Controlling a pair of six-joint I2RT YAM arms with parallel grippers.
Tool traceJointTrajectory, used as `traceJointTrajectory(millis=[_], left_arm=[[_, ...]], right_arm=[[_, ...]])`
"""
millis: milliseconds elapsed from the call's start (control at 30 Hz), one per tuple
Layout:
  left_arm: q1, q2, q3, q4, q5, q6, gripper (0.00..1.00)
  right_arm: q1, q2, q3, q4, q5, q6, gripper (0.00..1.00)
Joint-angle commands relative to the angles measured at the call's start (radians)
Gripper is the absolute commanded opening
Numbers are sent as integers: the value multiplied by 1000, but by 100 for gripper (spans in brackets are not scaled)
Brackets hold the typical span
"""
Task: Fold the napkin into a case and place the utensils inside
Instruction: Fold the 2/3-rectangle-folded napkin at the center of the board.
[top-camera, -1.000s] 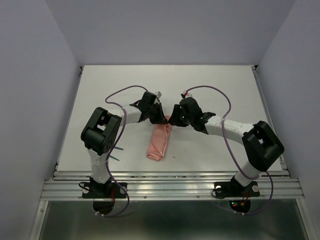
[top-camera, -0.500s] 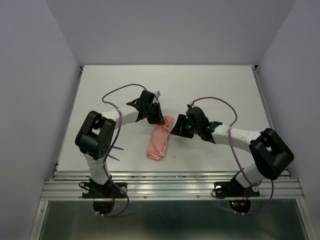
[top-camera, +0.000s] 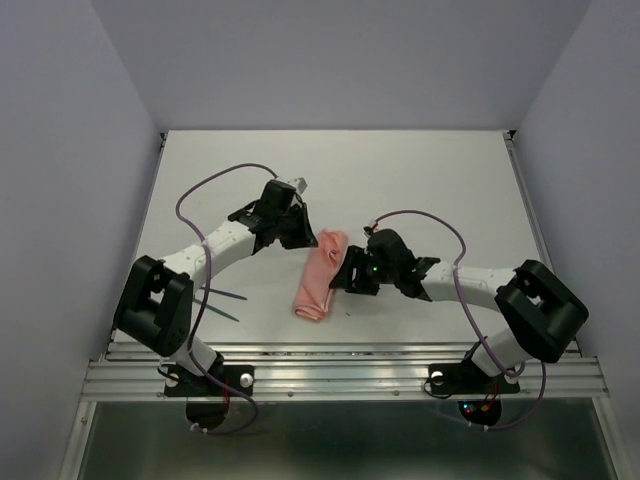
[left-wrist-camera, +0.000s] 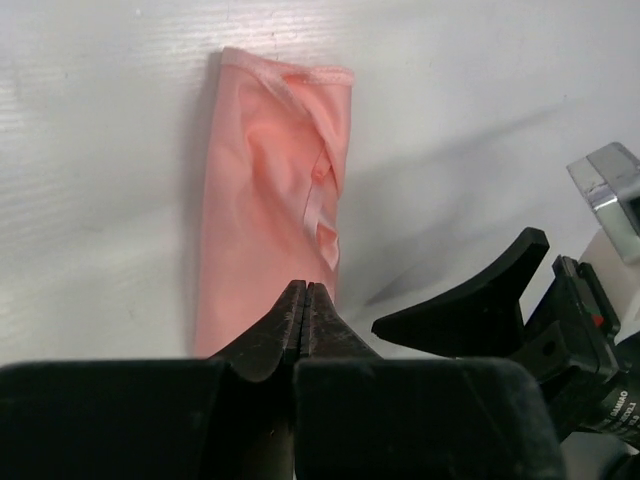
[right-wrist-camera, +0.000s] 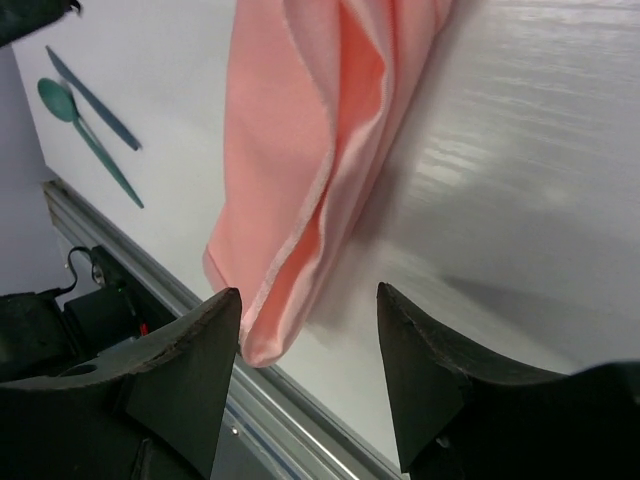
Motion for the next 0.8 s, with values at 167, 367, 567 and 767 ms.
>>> traceJointTrajectory(millis=[167,367,567,767], left_arm=[[3,-125,-236,-32,-36,-30,0],[3,-157,-359,34,-32,-94,0],[4,-152,-398,51,-42,-107,0],[3,-134,-424,87,1,-116,0]], right_arm=[[64,42,0,146,-79,50,59],[84,74,0,155,-91,62,59],[93,82,-3,153,-85,67,48],[93,97,-4,167,-102,81,27]])
